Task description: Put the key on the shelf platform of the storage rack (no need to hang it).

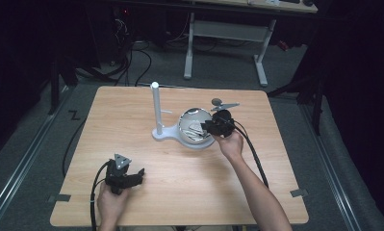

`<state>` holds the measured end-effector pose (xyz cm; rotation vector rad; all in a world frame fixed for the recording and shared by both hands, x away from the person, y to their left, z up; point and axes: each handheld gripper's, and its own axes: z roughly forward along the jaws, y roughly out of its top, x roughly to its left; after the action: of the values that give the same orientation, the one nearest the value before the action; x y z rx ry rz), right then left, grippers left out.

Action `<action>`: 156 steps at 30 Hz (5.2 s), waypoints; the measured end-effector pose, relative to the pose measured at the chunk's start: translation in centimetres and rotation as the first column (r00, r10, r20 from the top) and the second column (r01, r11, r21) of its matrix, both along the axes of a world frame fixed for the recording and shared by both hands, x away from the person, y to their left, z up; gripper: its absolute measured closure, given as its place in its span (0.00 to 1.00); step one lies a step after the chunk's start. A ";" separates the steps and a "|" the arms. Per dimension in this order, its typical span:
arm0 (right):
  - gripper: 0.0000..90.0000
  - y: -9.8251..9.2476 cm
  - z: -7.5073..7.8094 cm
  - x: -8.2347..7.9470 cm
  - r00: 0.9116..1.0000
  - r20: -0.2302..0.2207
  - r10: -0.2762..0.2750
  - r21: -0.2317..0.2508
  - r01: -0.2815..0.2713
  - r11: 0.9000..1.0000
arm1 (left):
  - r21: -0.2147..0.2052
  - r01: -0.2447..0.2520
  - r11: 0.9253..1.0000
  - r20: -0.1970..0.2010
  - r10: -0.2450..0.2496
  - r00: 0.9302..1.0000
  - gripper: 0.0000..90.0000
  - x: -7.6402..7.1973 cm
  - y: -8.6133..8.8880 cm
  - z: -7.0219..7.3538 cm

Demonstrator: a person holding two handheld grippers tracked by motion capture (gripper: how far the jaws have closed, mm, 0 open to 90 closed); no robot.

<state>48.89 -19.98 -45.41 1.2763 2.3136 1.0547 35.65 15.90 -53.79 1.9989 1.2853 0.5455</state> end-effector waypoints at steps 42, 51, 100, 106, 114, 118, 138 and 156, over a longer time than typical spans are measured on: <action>0.62 -5.7 3.2 -5.1 0.991 0.124 -0.051 0.047 0.046 0.998 | 0.001 0.000 1.000 0.000 0.000 1.000 0.24 0.0 0.0 0.0; 0.62 -7.5 2.8 -6.1 0.991 0.100 -0.084 0.069 0.078 0.995 | 0.002 0.001 1.000 0.000 -0.001 1.000 0.24 0.0 0.0 0.0; 0.61 -12.7 0.8 -13.7 0.985 0.109 -0.132 0.164 0.113 0.980 | 0.003 0.000 1.000 0.000 0.000 1.000 0.23 0.0 0.0 0.0; 0.61 -12.5 0.3 -14.3 0.986 0.103 -0.128 0.167 0.110 0.980 | 0.004 0.000 1.000 0.000 0.000 1.000 0.23 0.0 0.0 0.0; 0.61 -12.4 -0.6 -15.0 0.987 0.091 -0.129 0.177 0.111 0.978 | 0.004 0.000 1.000 0.000 0.000 1.000 0.23 0.0 0.0 0.0; 0.61 -12.4 -0.9 -15.2 0.988 0.089 -0.127 0.180 0.110 0.977 | 0.004 0.000 1.000 -0.001 0.000 1.000 0.23 0.0 0.0 0.0; 0.61 -11.4 -3.3 -15.7 0.991 0.063 -0.117 0.152 0.106 0.983 | 0.003 0.000 1.000 -0.001 0.000 1.000 0.23 0.0 0.0 0.0; 0.61 -9.8 -4.9 -16.0 0.992 0.080 -0.101 0.057 0.096 0.994 | 0.003 -0.001 1.000 0.000 0.001 1.000 0.23 0.0 0.0 0.0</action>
<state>32.93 -29.79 -50.32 1.3261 2.1521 1.1209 35.65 15.87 -53.79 2.0012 1.2857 0.5484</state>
